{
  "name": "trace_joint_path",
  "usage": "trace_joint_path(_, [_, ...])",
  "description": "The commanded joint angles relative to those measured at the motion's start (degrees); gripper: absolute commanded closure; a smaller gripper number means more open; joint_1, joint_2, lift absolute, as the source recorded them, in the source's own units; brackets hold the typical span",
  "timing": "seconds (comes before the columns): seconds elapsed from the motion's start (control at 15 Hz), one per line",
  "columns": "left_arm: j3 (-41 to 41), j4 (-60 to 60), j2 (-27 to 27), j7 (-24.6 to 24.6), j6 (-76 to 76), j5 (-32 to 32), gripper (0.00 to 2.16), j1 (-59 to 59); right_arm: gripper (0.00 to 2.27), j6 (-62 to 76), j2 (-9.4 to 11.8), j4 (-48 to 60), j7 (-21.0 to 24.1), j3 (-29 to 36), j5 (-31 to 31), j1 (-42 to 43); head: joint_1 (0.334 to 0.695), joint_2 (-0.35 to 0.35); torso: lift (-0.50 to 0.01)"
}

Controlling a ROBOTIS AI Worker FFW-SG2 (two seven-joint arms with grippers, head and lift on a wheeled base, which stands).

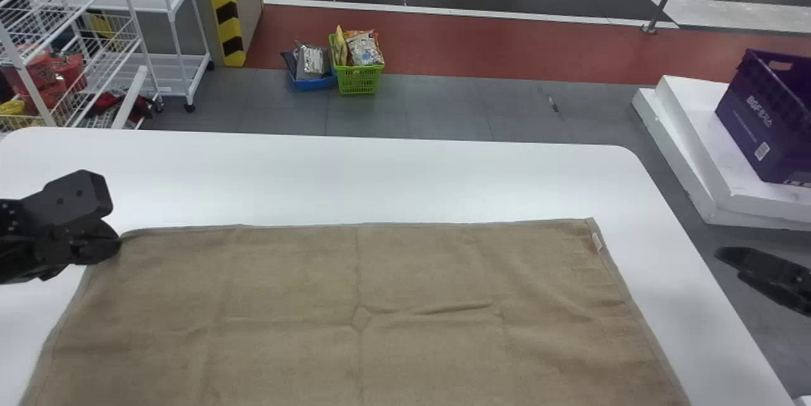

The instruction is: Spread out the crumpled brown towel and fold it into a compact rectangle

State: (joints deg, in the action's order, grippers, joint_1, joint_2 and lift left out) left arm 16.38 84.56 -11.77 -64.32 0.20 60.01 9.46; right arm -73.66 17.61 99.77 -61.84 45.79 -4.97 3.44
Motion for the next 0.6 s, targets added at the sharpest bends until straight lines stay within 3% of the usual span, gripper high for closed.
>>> trace_joint_path(0.0, [0.68,3.50,0.00,-0.46,-0.24,-1.38,1.06,-2.69,0.17,0.74,-0.21,-0.01,0.58,-1.50,-0.04,0.69,0.695,-0.127,-0.127])
trace_joint_path(0.27, [1.47,6.40,0.35,-1.16,-0.42,-2.35,1.06,-5.33,0.19,0.92,-0.74,-3.26,3.57,-7.91,2.69,7.20,0.695,-0.106,-0.127])
trace_joint_path(0.53, [0.85,6.58,0.44,-1.25,-0.94,-2.53,1.06,-5.51,0.19,4.08,-1.97,-8.98,6.21,-13.27,9.19,12.29,0.695,-0.078,-0.127])
